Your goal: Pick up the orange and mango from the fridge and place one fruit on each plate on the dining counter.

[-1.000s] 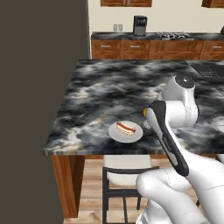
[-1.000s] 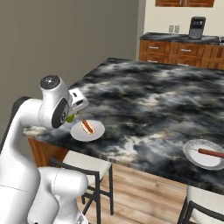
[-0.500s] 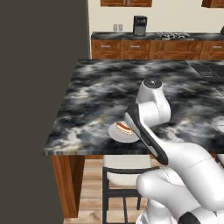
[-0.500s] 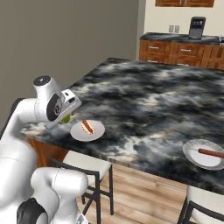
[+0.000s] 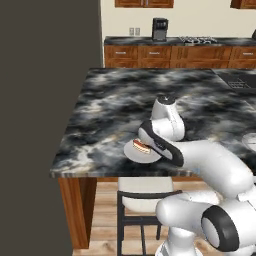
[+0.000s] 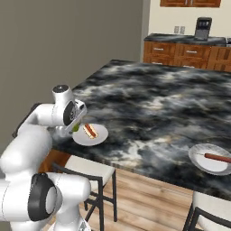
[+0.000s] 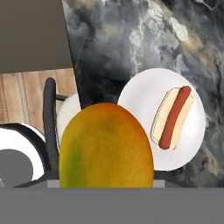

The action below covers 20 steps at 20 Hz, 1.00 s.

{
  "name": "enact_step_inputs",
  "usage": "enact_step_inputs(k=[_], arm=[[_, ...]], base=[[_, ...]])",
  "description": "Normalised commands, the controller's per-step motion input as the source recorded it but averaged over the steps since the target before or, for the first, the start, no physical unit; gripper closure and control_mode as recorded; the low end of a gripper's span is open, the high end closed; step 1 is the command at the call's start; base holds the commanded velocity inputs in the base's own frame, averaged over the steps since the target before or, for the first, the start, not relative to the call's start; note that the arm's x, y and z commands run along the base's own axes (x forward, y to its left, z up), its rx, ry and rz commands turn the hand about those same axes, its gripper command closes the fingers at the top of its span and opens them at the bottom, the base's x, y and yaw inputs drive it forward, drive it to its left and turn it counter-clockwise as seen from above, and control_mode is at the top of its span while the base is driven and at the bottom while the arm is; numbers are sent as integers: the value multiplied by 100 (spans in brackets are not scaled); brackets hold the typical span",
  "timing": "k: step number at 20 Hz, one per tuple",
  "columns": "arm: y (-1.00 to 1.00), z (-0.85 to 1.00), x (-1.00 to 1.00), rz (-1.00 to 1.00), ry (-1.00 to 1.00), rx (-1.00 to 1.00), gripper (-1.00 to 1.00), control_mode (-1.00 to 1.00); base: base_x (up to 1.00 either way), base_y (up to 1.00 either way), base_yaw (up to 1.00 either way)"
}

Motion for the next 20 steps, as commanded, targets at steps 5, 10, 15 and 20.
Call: enact_step_inputs(k=[5, 10, 15, 20], arm=[[5, -38, 64, 27, 14, -1, 100, -100], [26, -38, 58, 15, 11, -8, 100, -100], [16, -37, 50, 0, 7, -6, 100, -100], [0, -34, 16, -5, 0, -7, 100, -100]], base=[[0, 0, 0], [0, 0, 0], [0, 0, 0], [0, 0, 0]])
